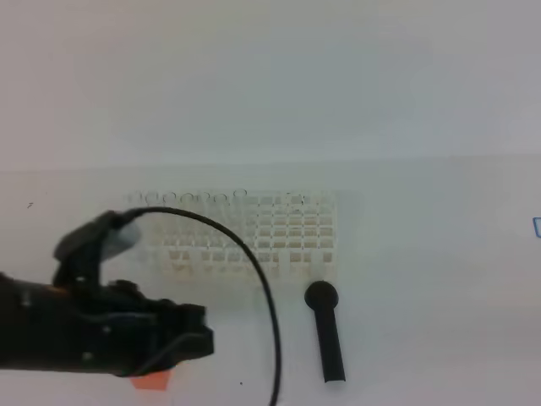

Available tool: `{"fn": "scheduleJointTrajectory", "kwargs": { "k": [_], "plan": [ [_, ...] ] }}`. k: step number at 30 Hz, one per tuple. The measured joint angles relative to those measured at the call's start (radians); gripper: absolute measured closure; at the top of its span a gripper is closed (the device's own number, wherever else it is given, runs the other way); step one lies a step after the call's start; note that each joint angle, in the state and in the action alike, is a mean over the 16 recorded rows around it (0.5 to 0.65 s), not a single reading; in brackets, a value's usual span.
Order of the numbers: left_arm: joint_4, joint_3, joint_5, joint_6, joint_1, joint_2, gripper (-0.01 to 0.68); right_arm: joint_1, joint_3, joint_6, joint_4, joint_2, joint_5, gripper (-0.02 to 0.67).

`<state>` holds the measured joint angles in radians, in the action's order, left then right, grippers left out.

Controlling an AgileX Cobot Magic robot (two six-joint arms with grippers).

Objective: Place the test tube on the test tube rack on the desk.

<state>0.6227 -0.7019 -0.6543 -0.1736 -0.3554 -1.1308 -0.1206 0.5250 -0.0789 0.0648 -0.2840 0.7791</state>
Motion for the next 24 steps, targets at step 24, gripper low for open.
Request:
{"fn": "scheduleJointTrajectory", "kwargs": {
  "k": [24],
  "plan": [
    [-0.521, -0.332, -0.019, 0.549, -0.373, -0.508, 0.417, 0.0, 0.001, -0.059, -0.105, -0.001, 0.241, 0.476]
  ]
}}
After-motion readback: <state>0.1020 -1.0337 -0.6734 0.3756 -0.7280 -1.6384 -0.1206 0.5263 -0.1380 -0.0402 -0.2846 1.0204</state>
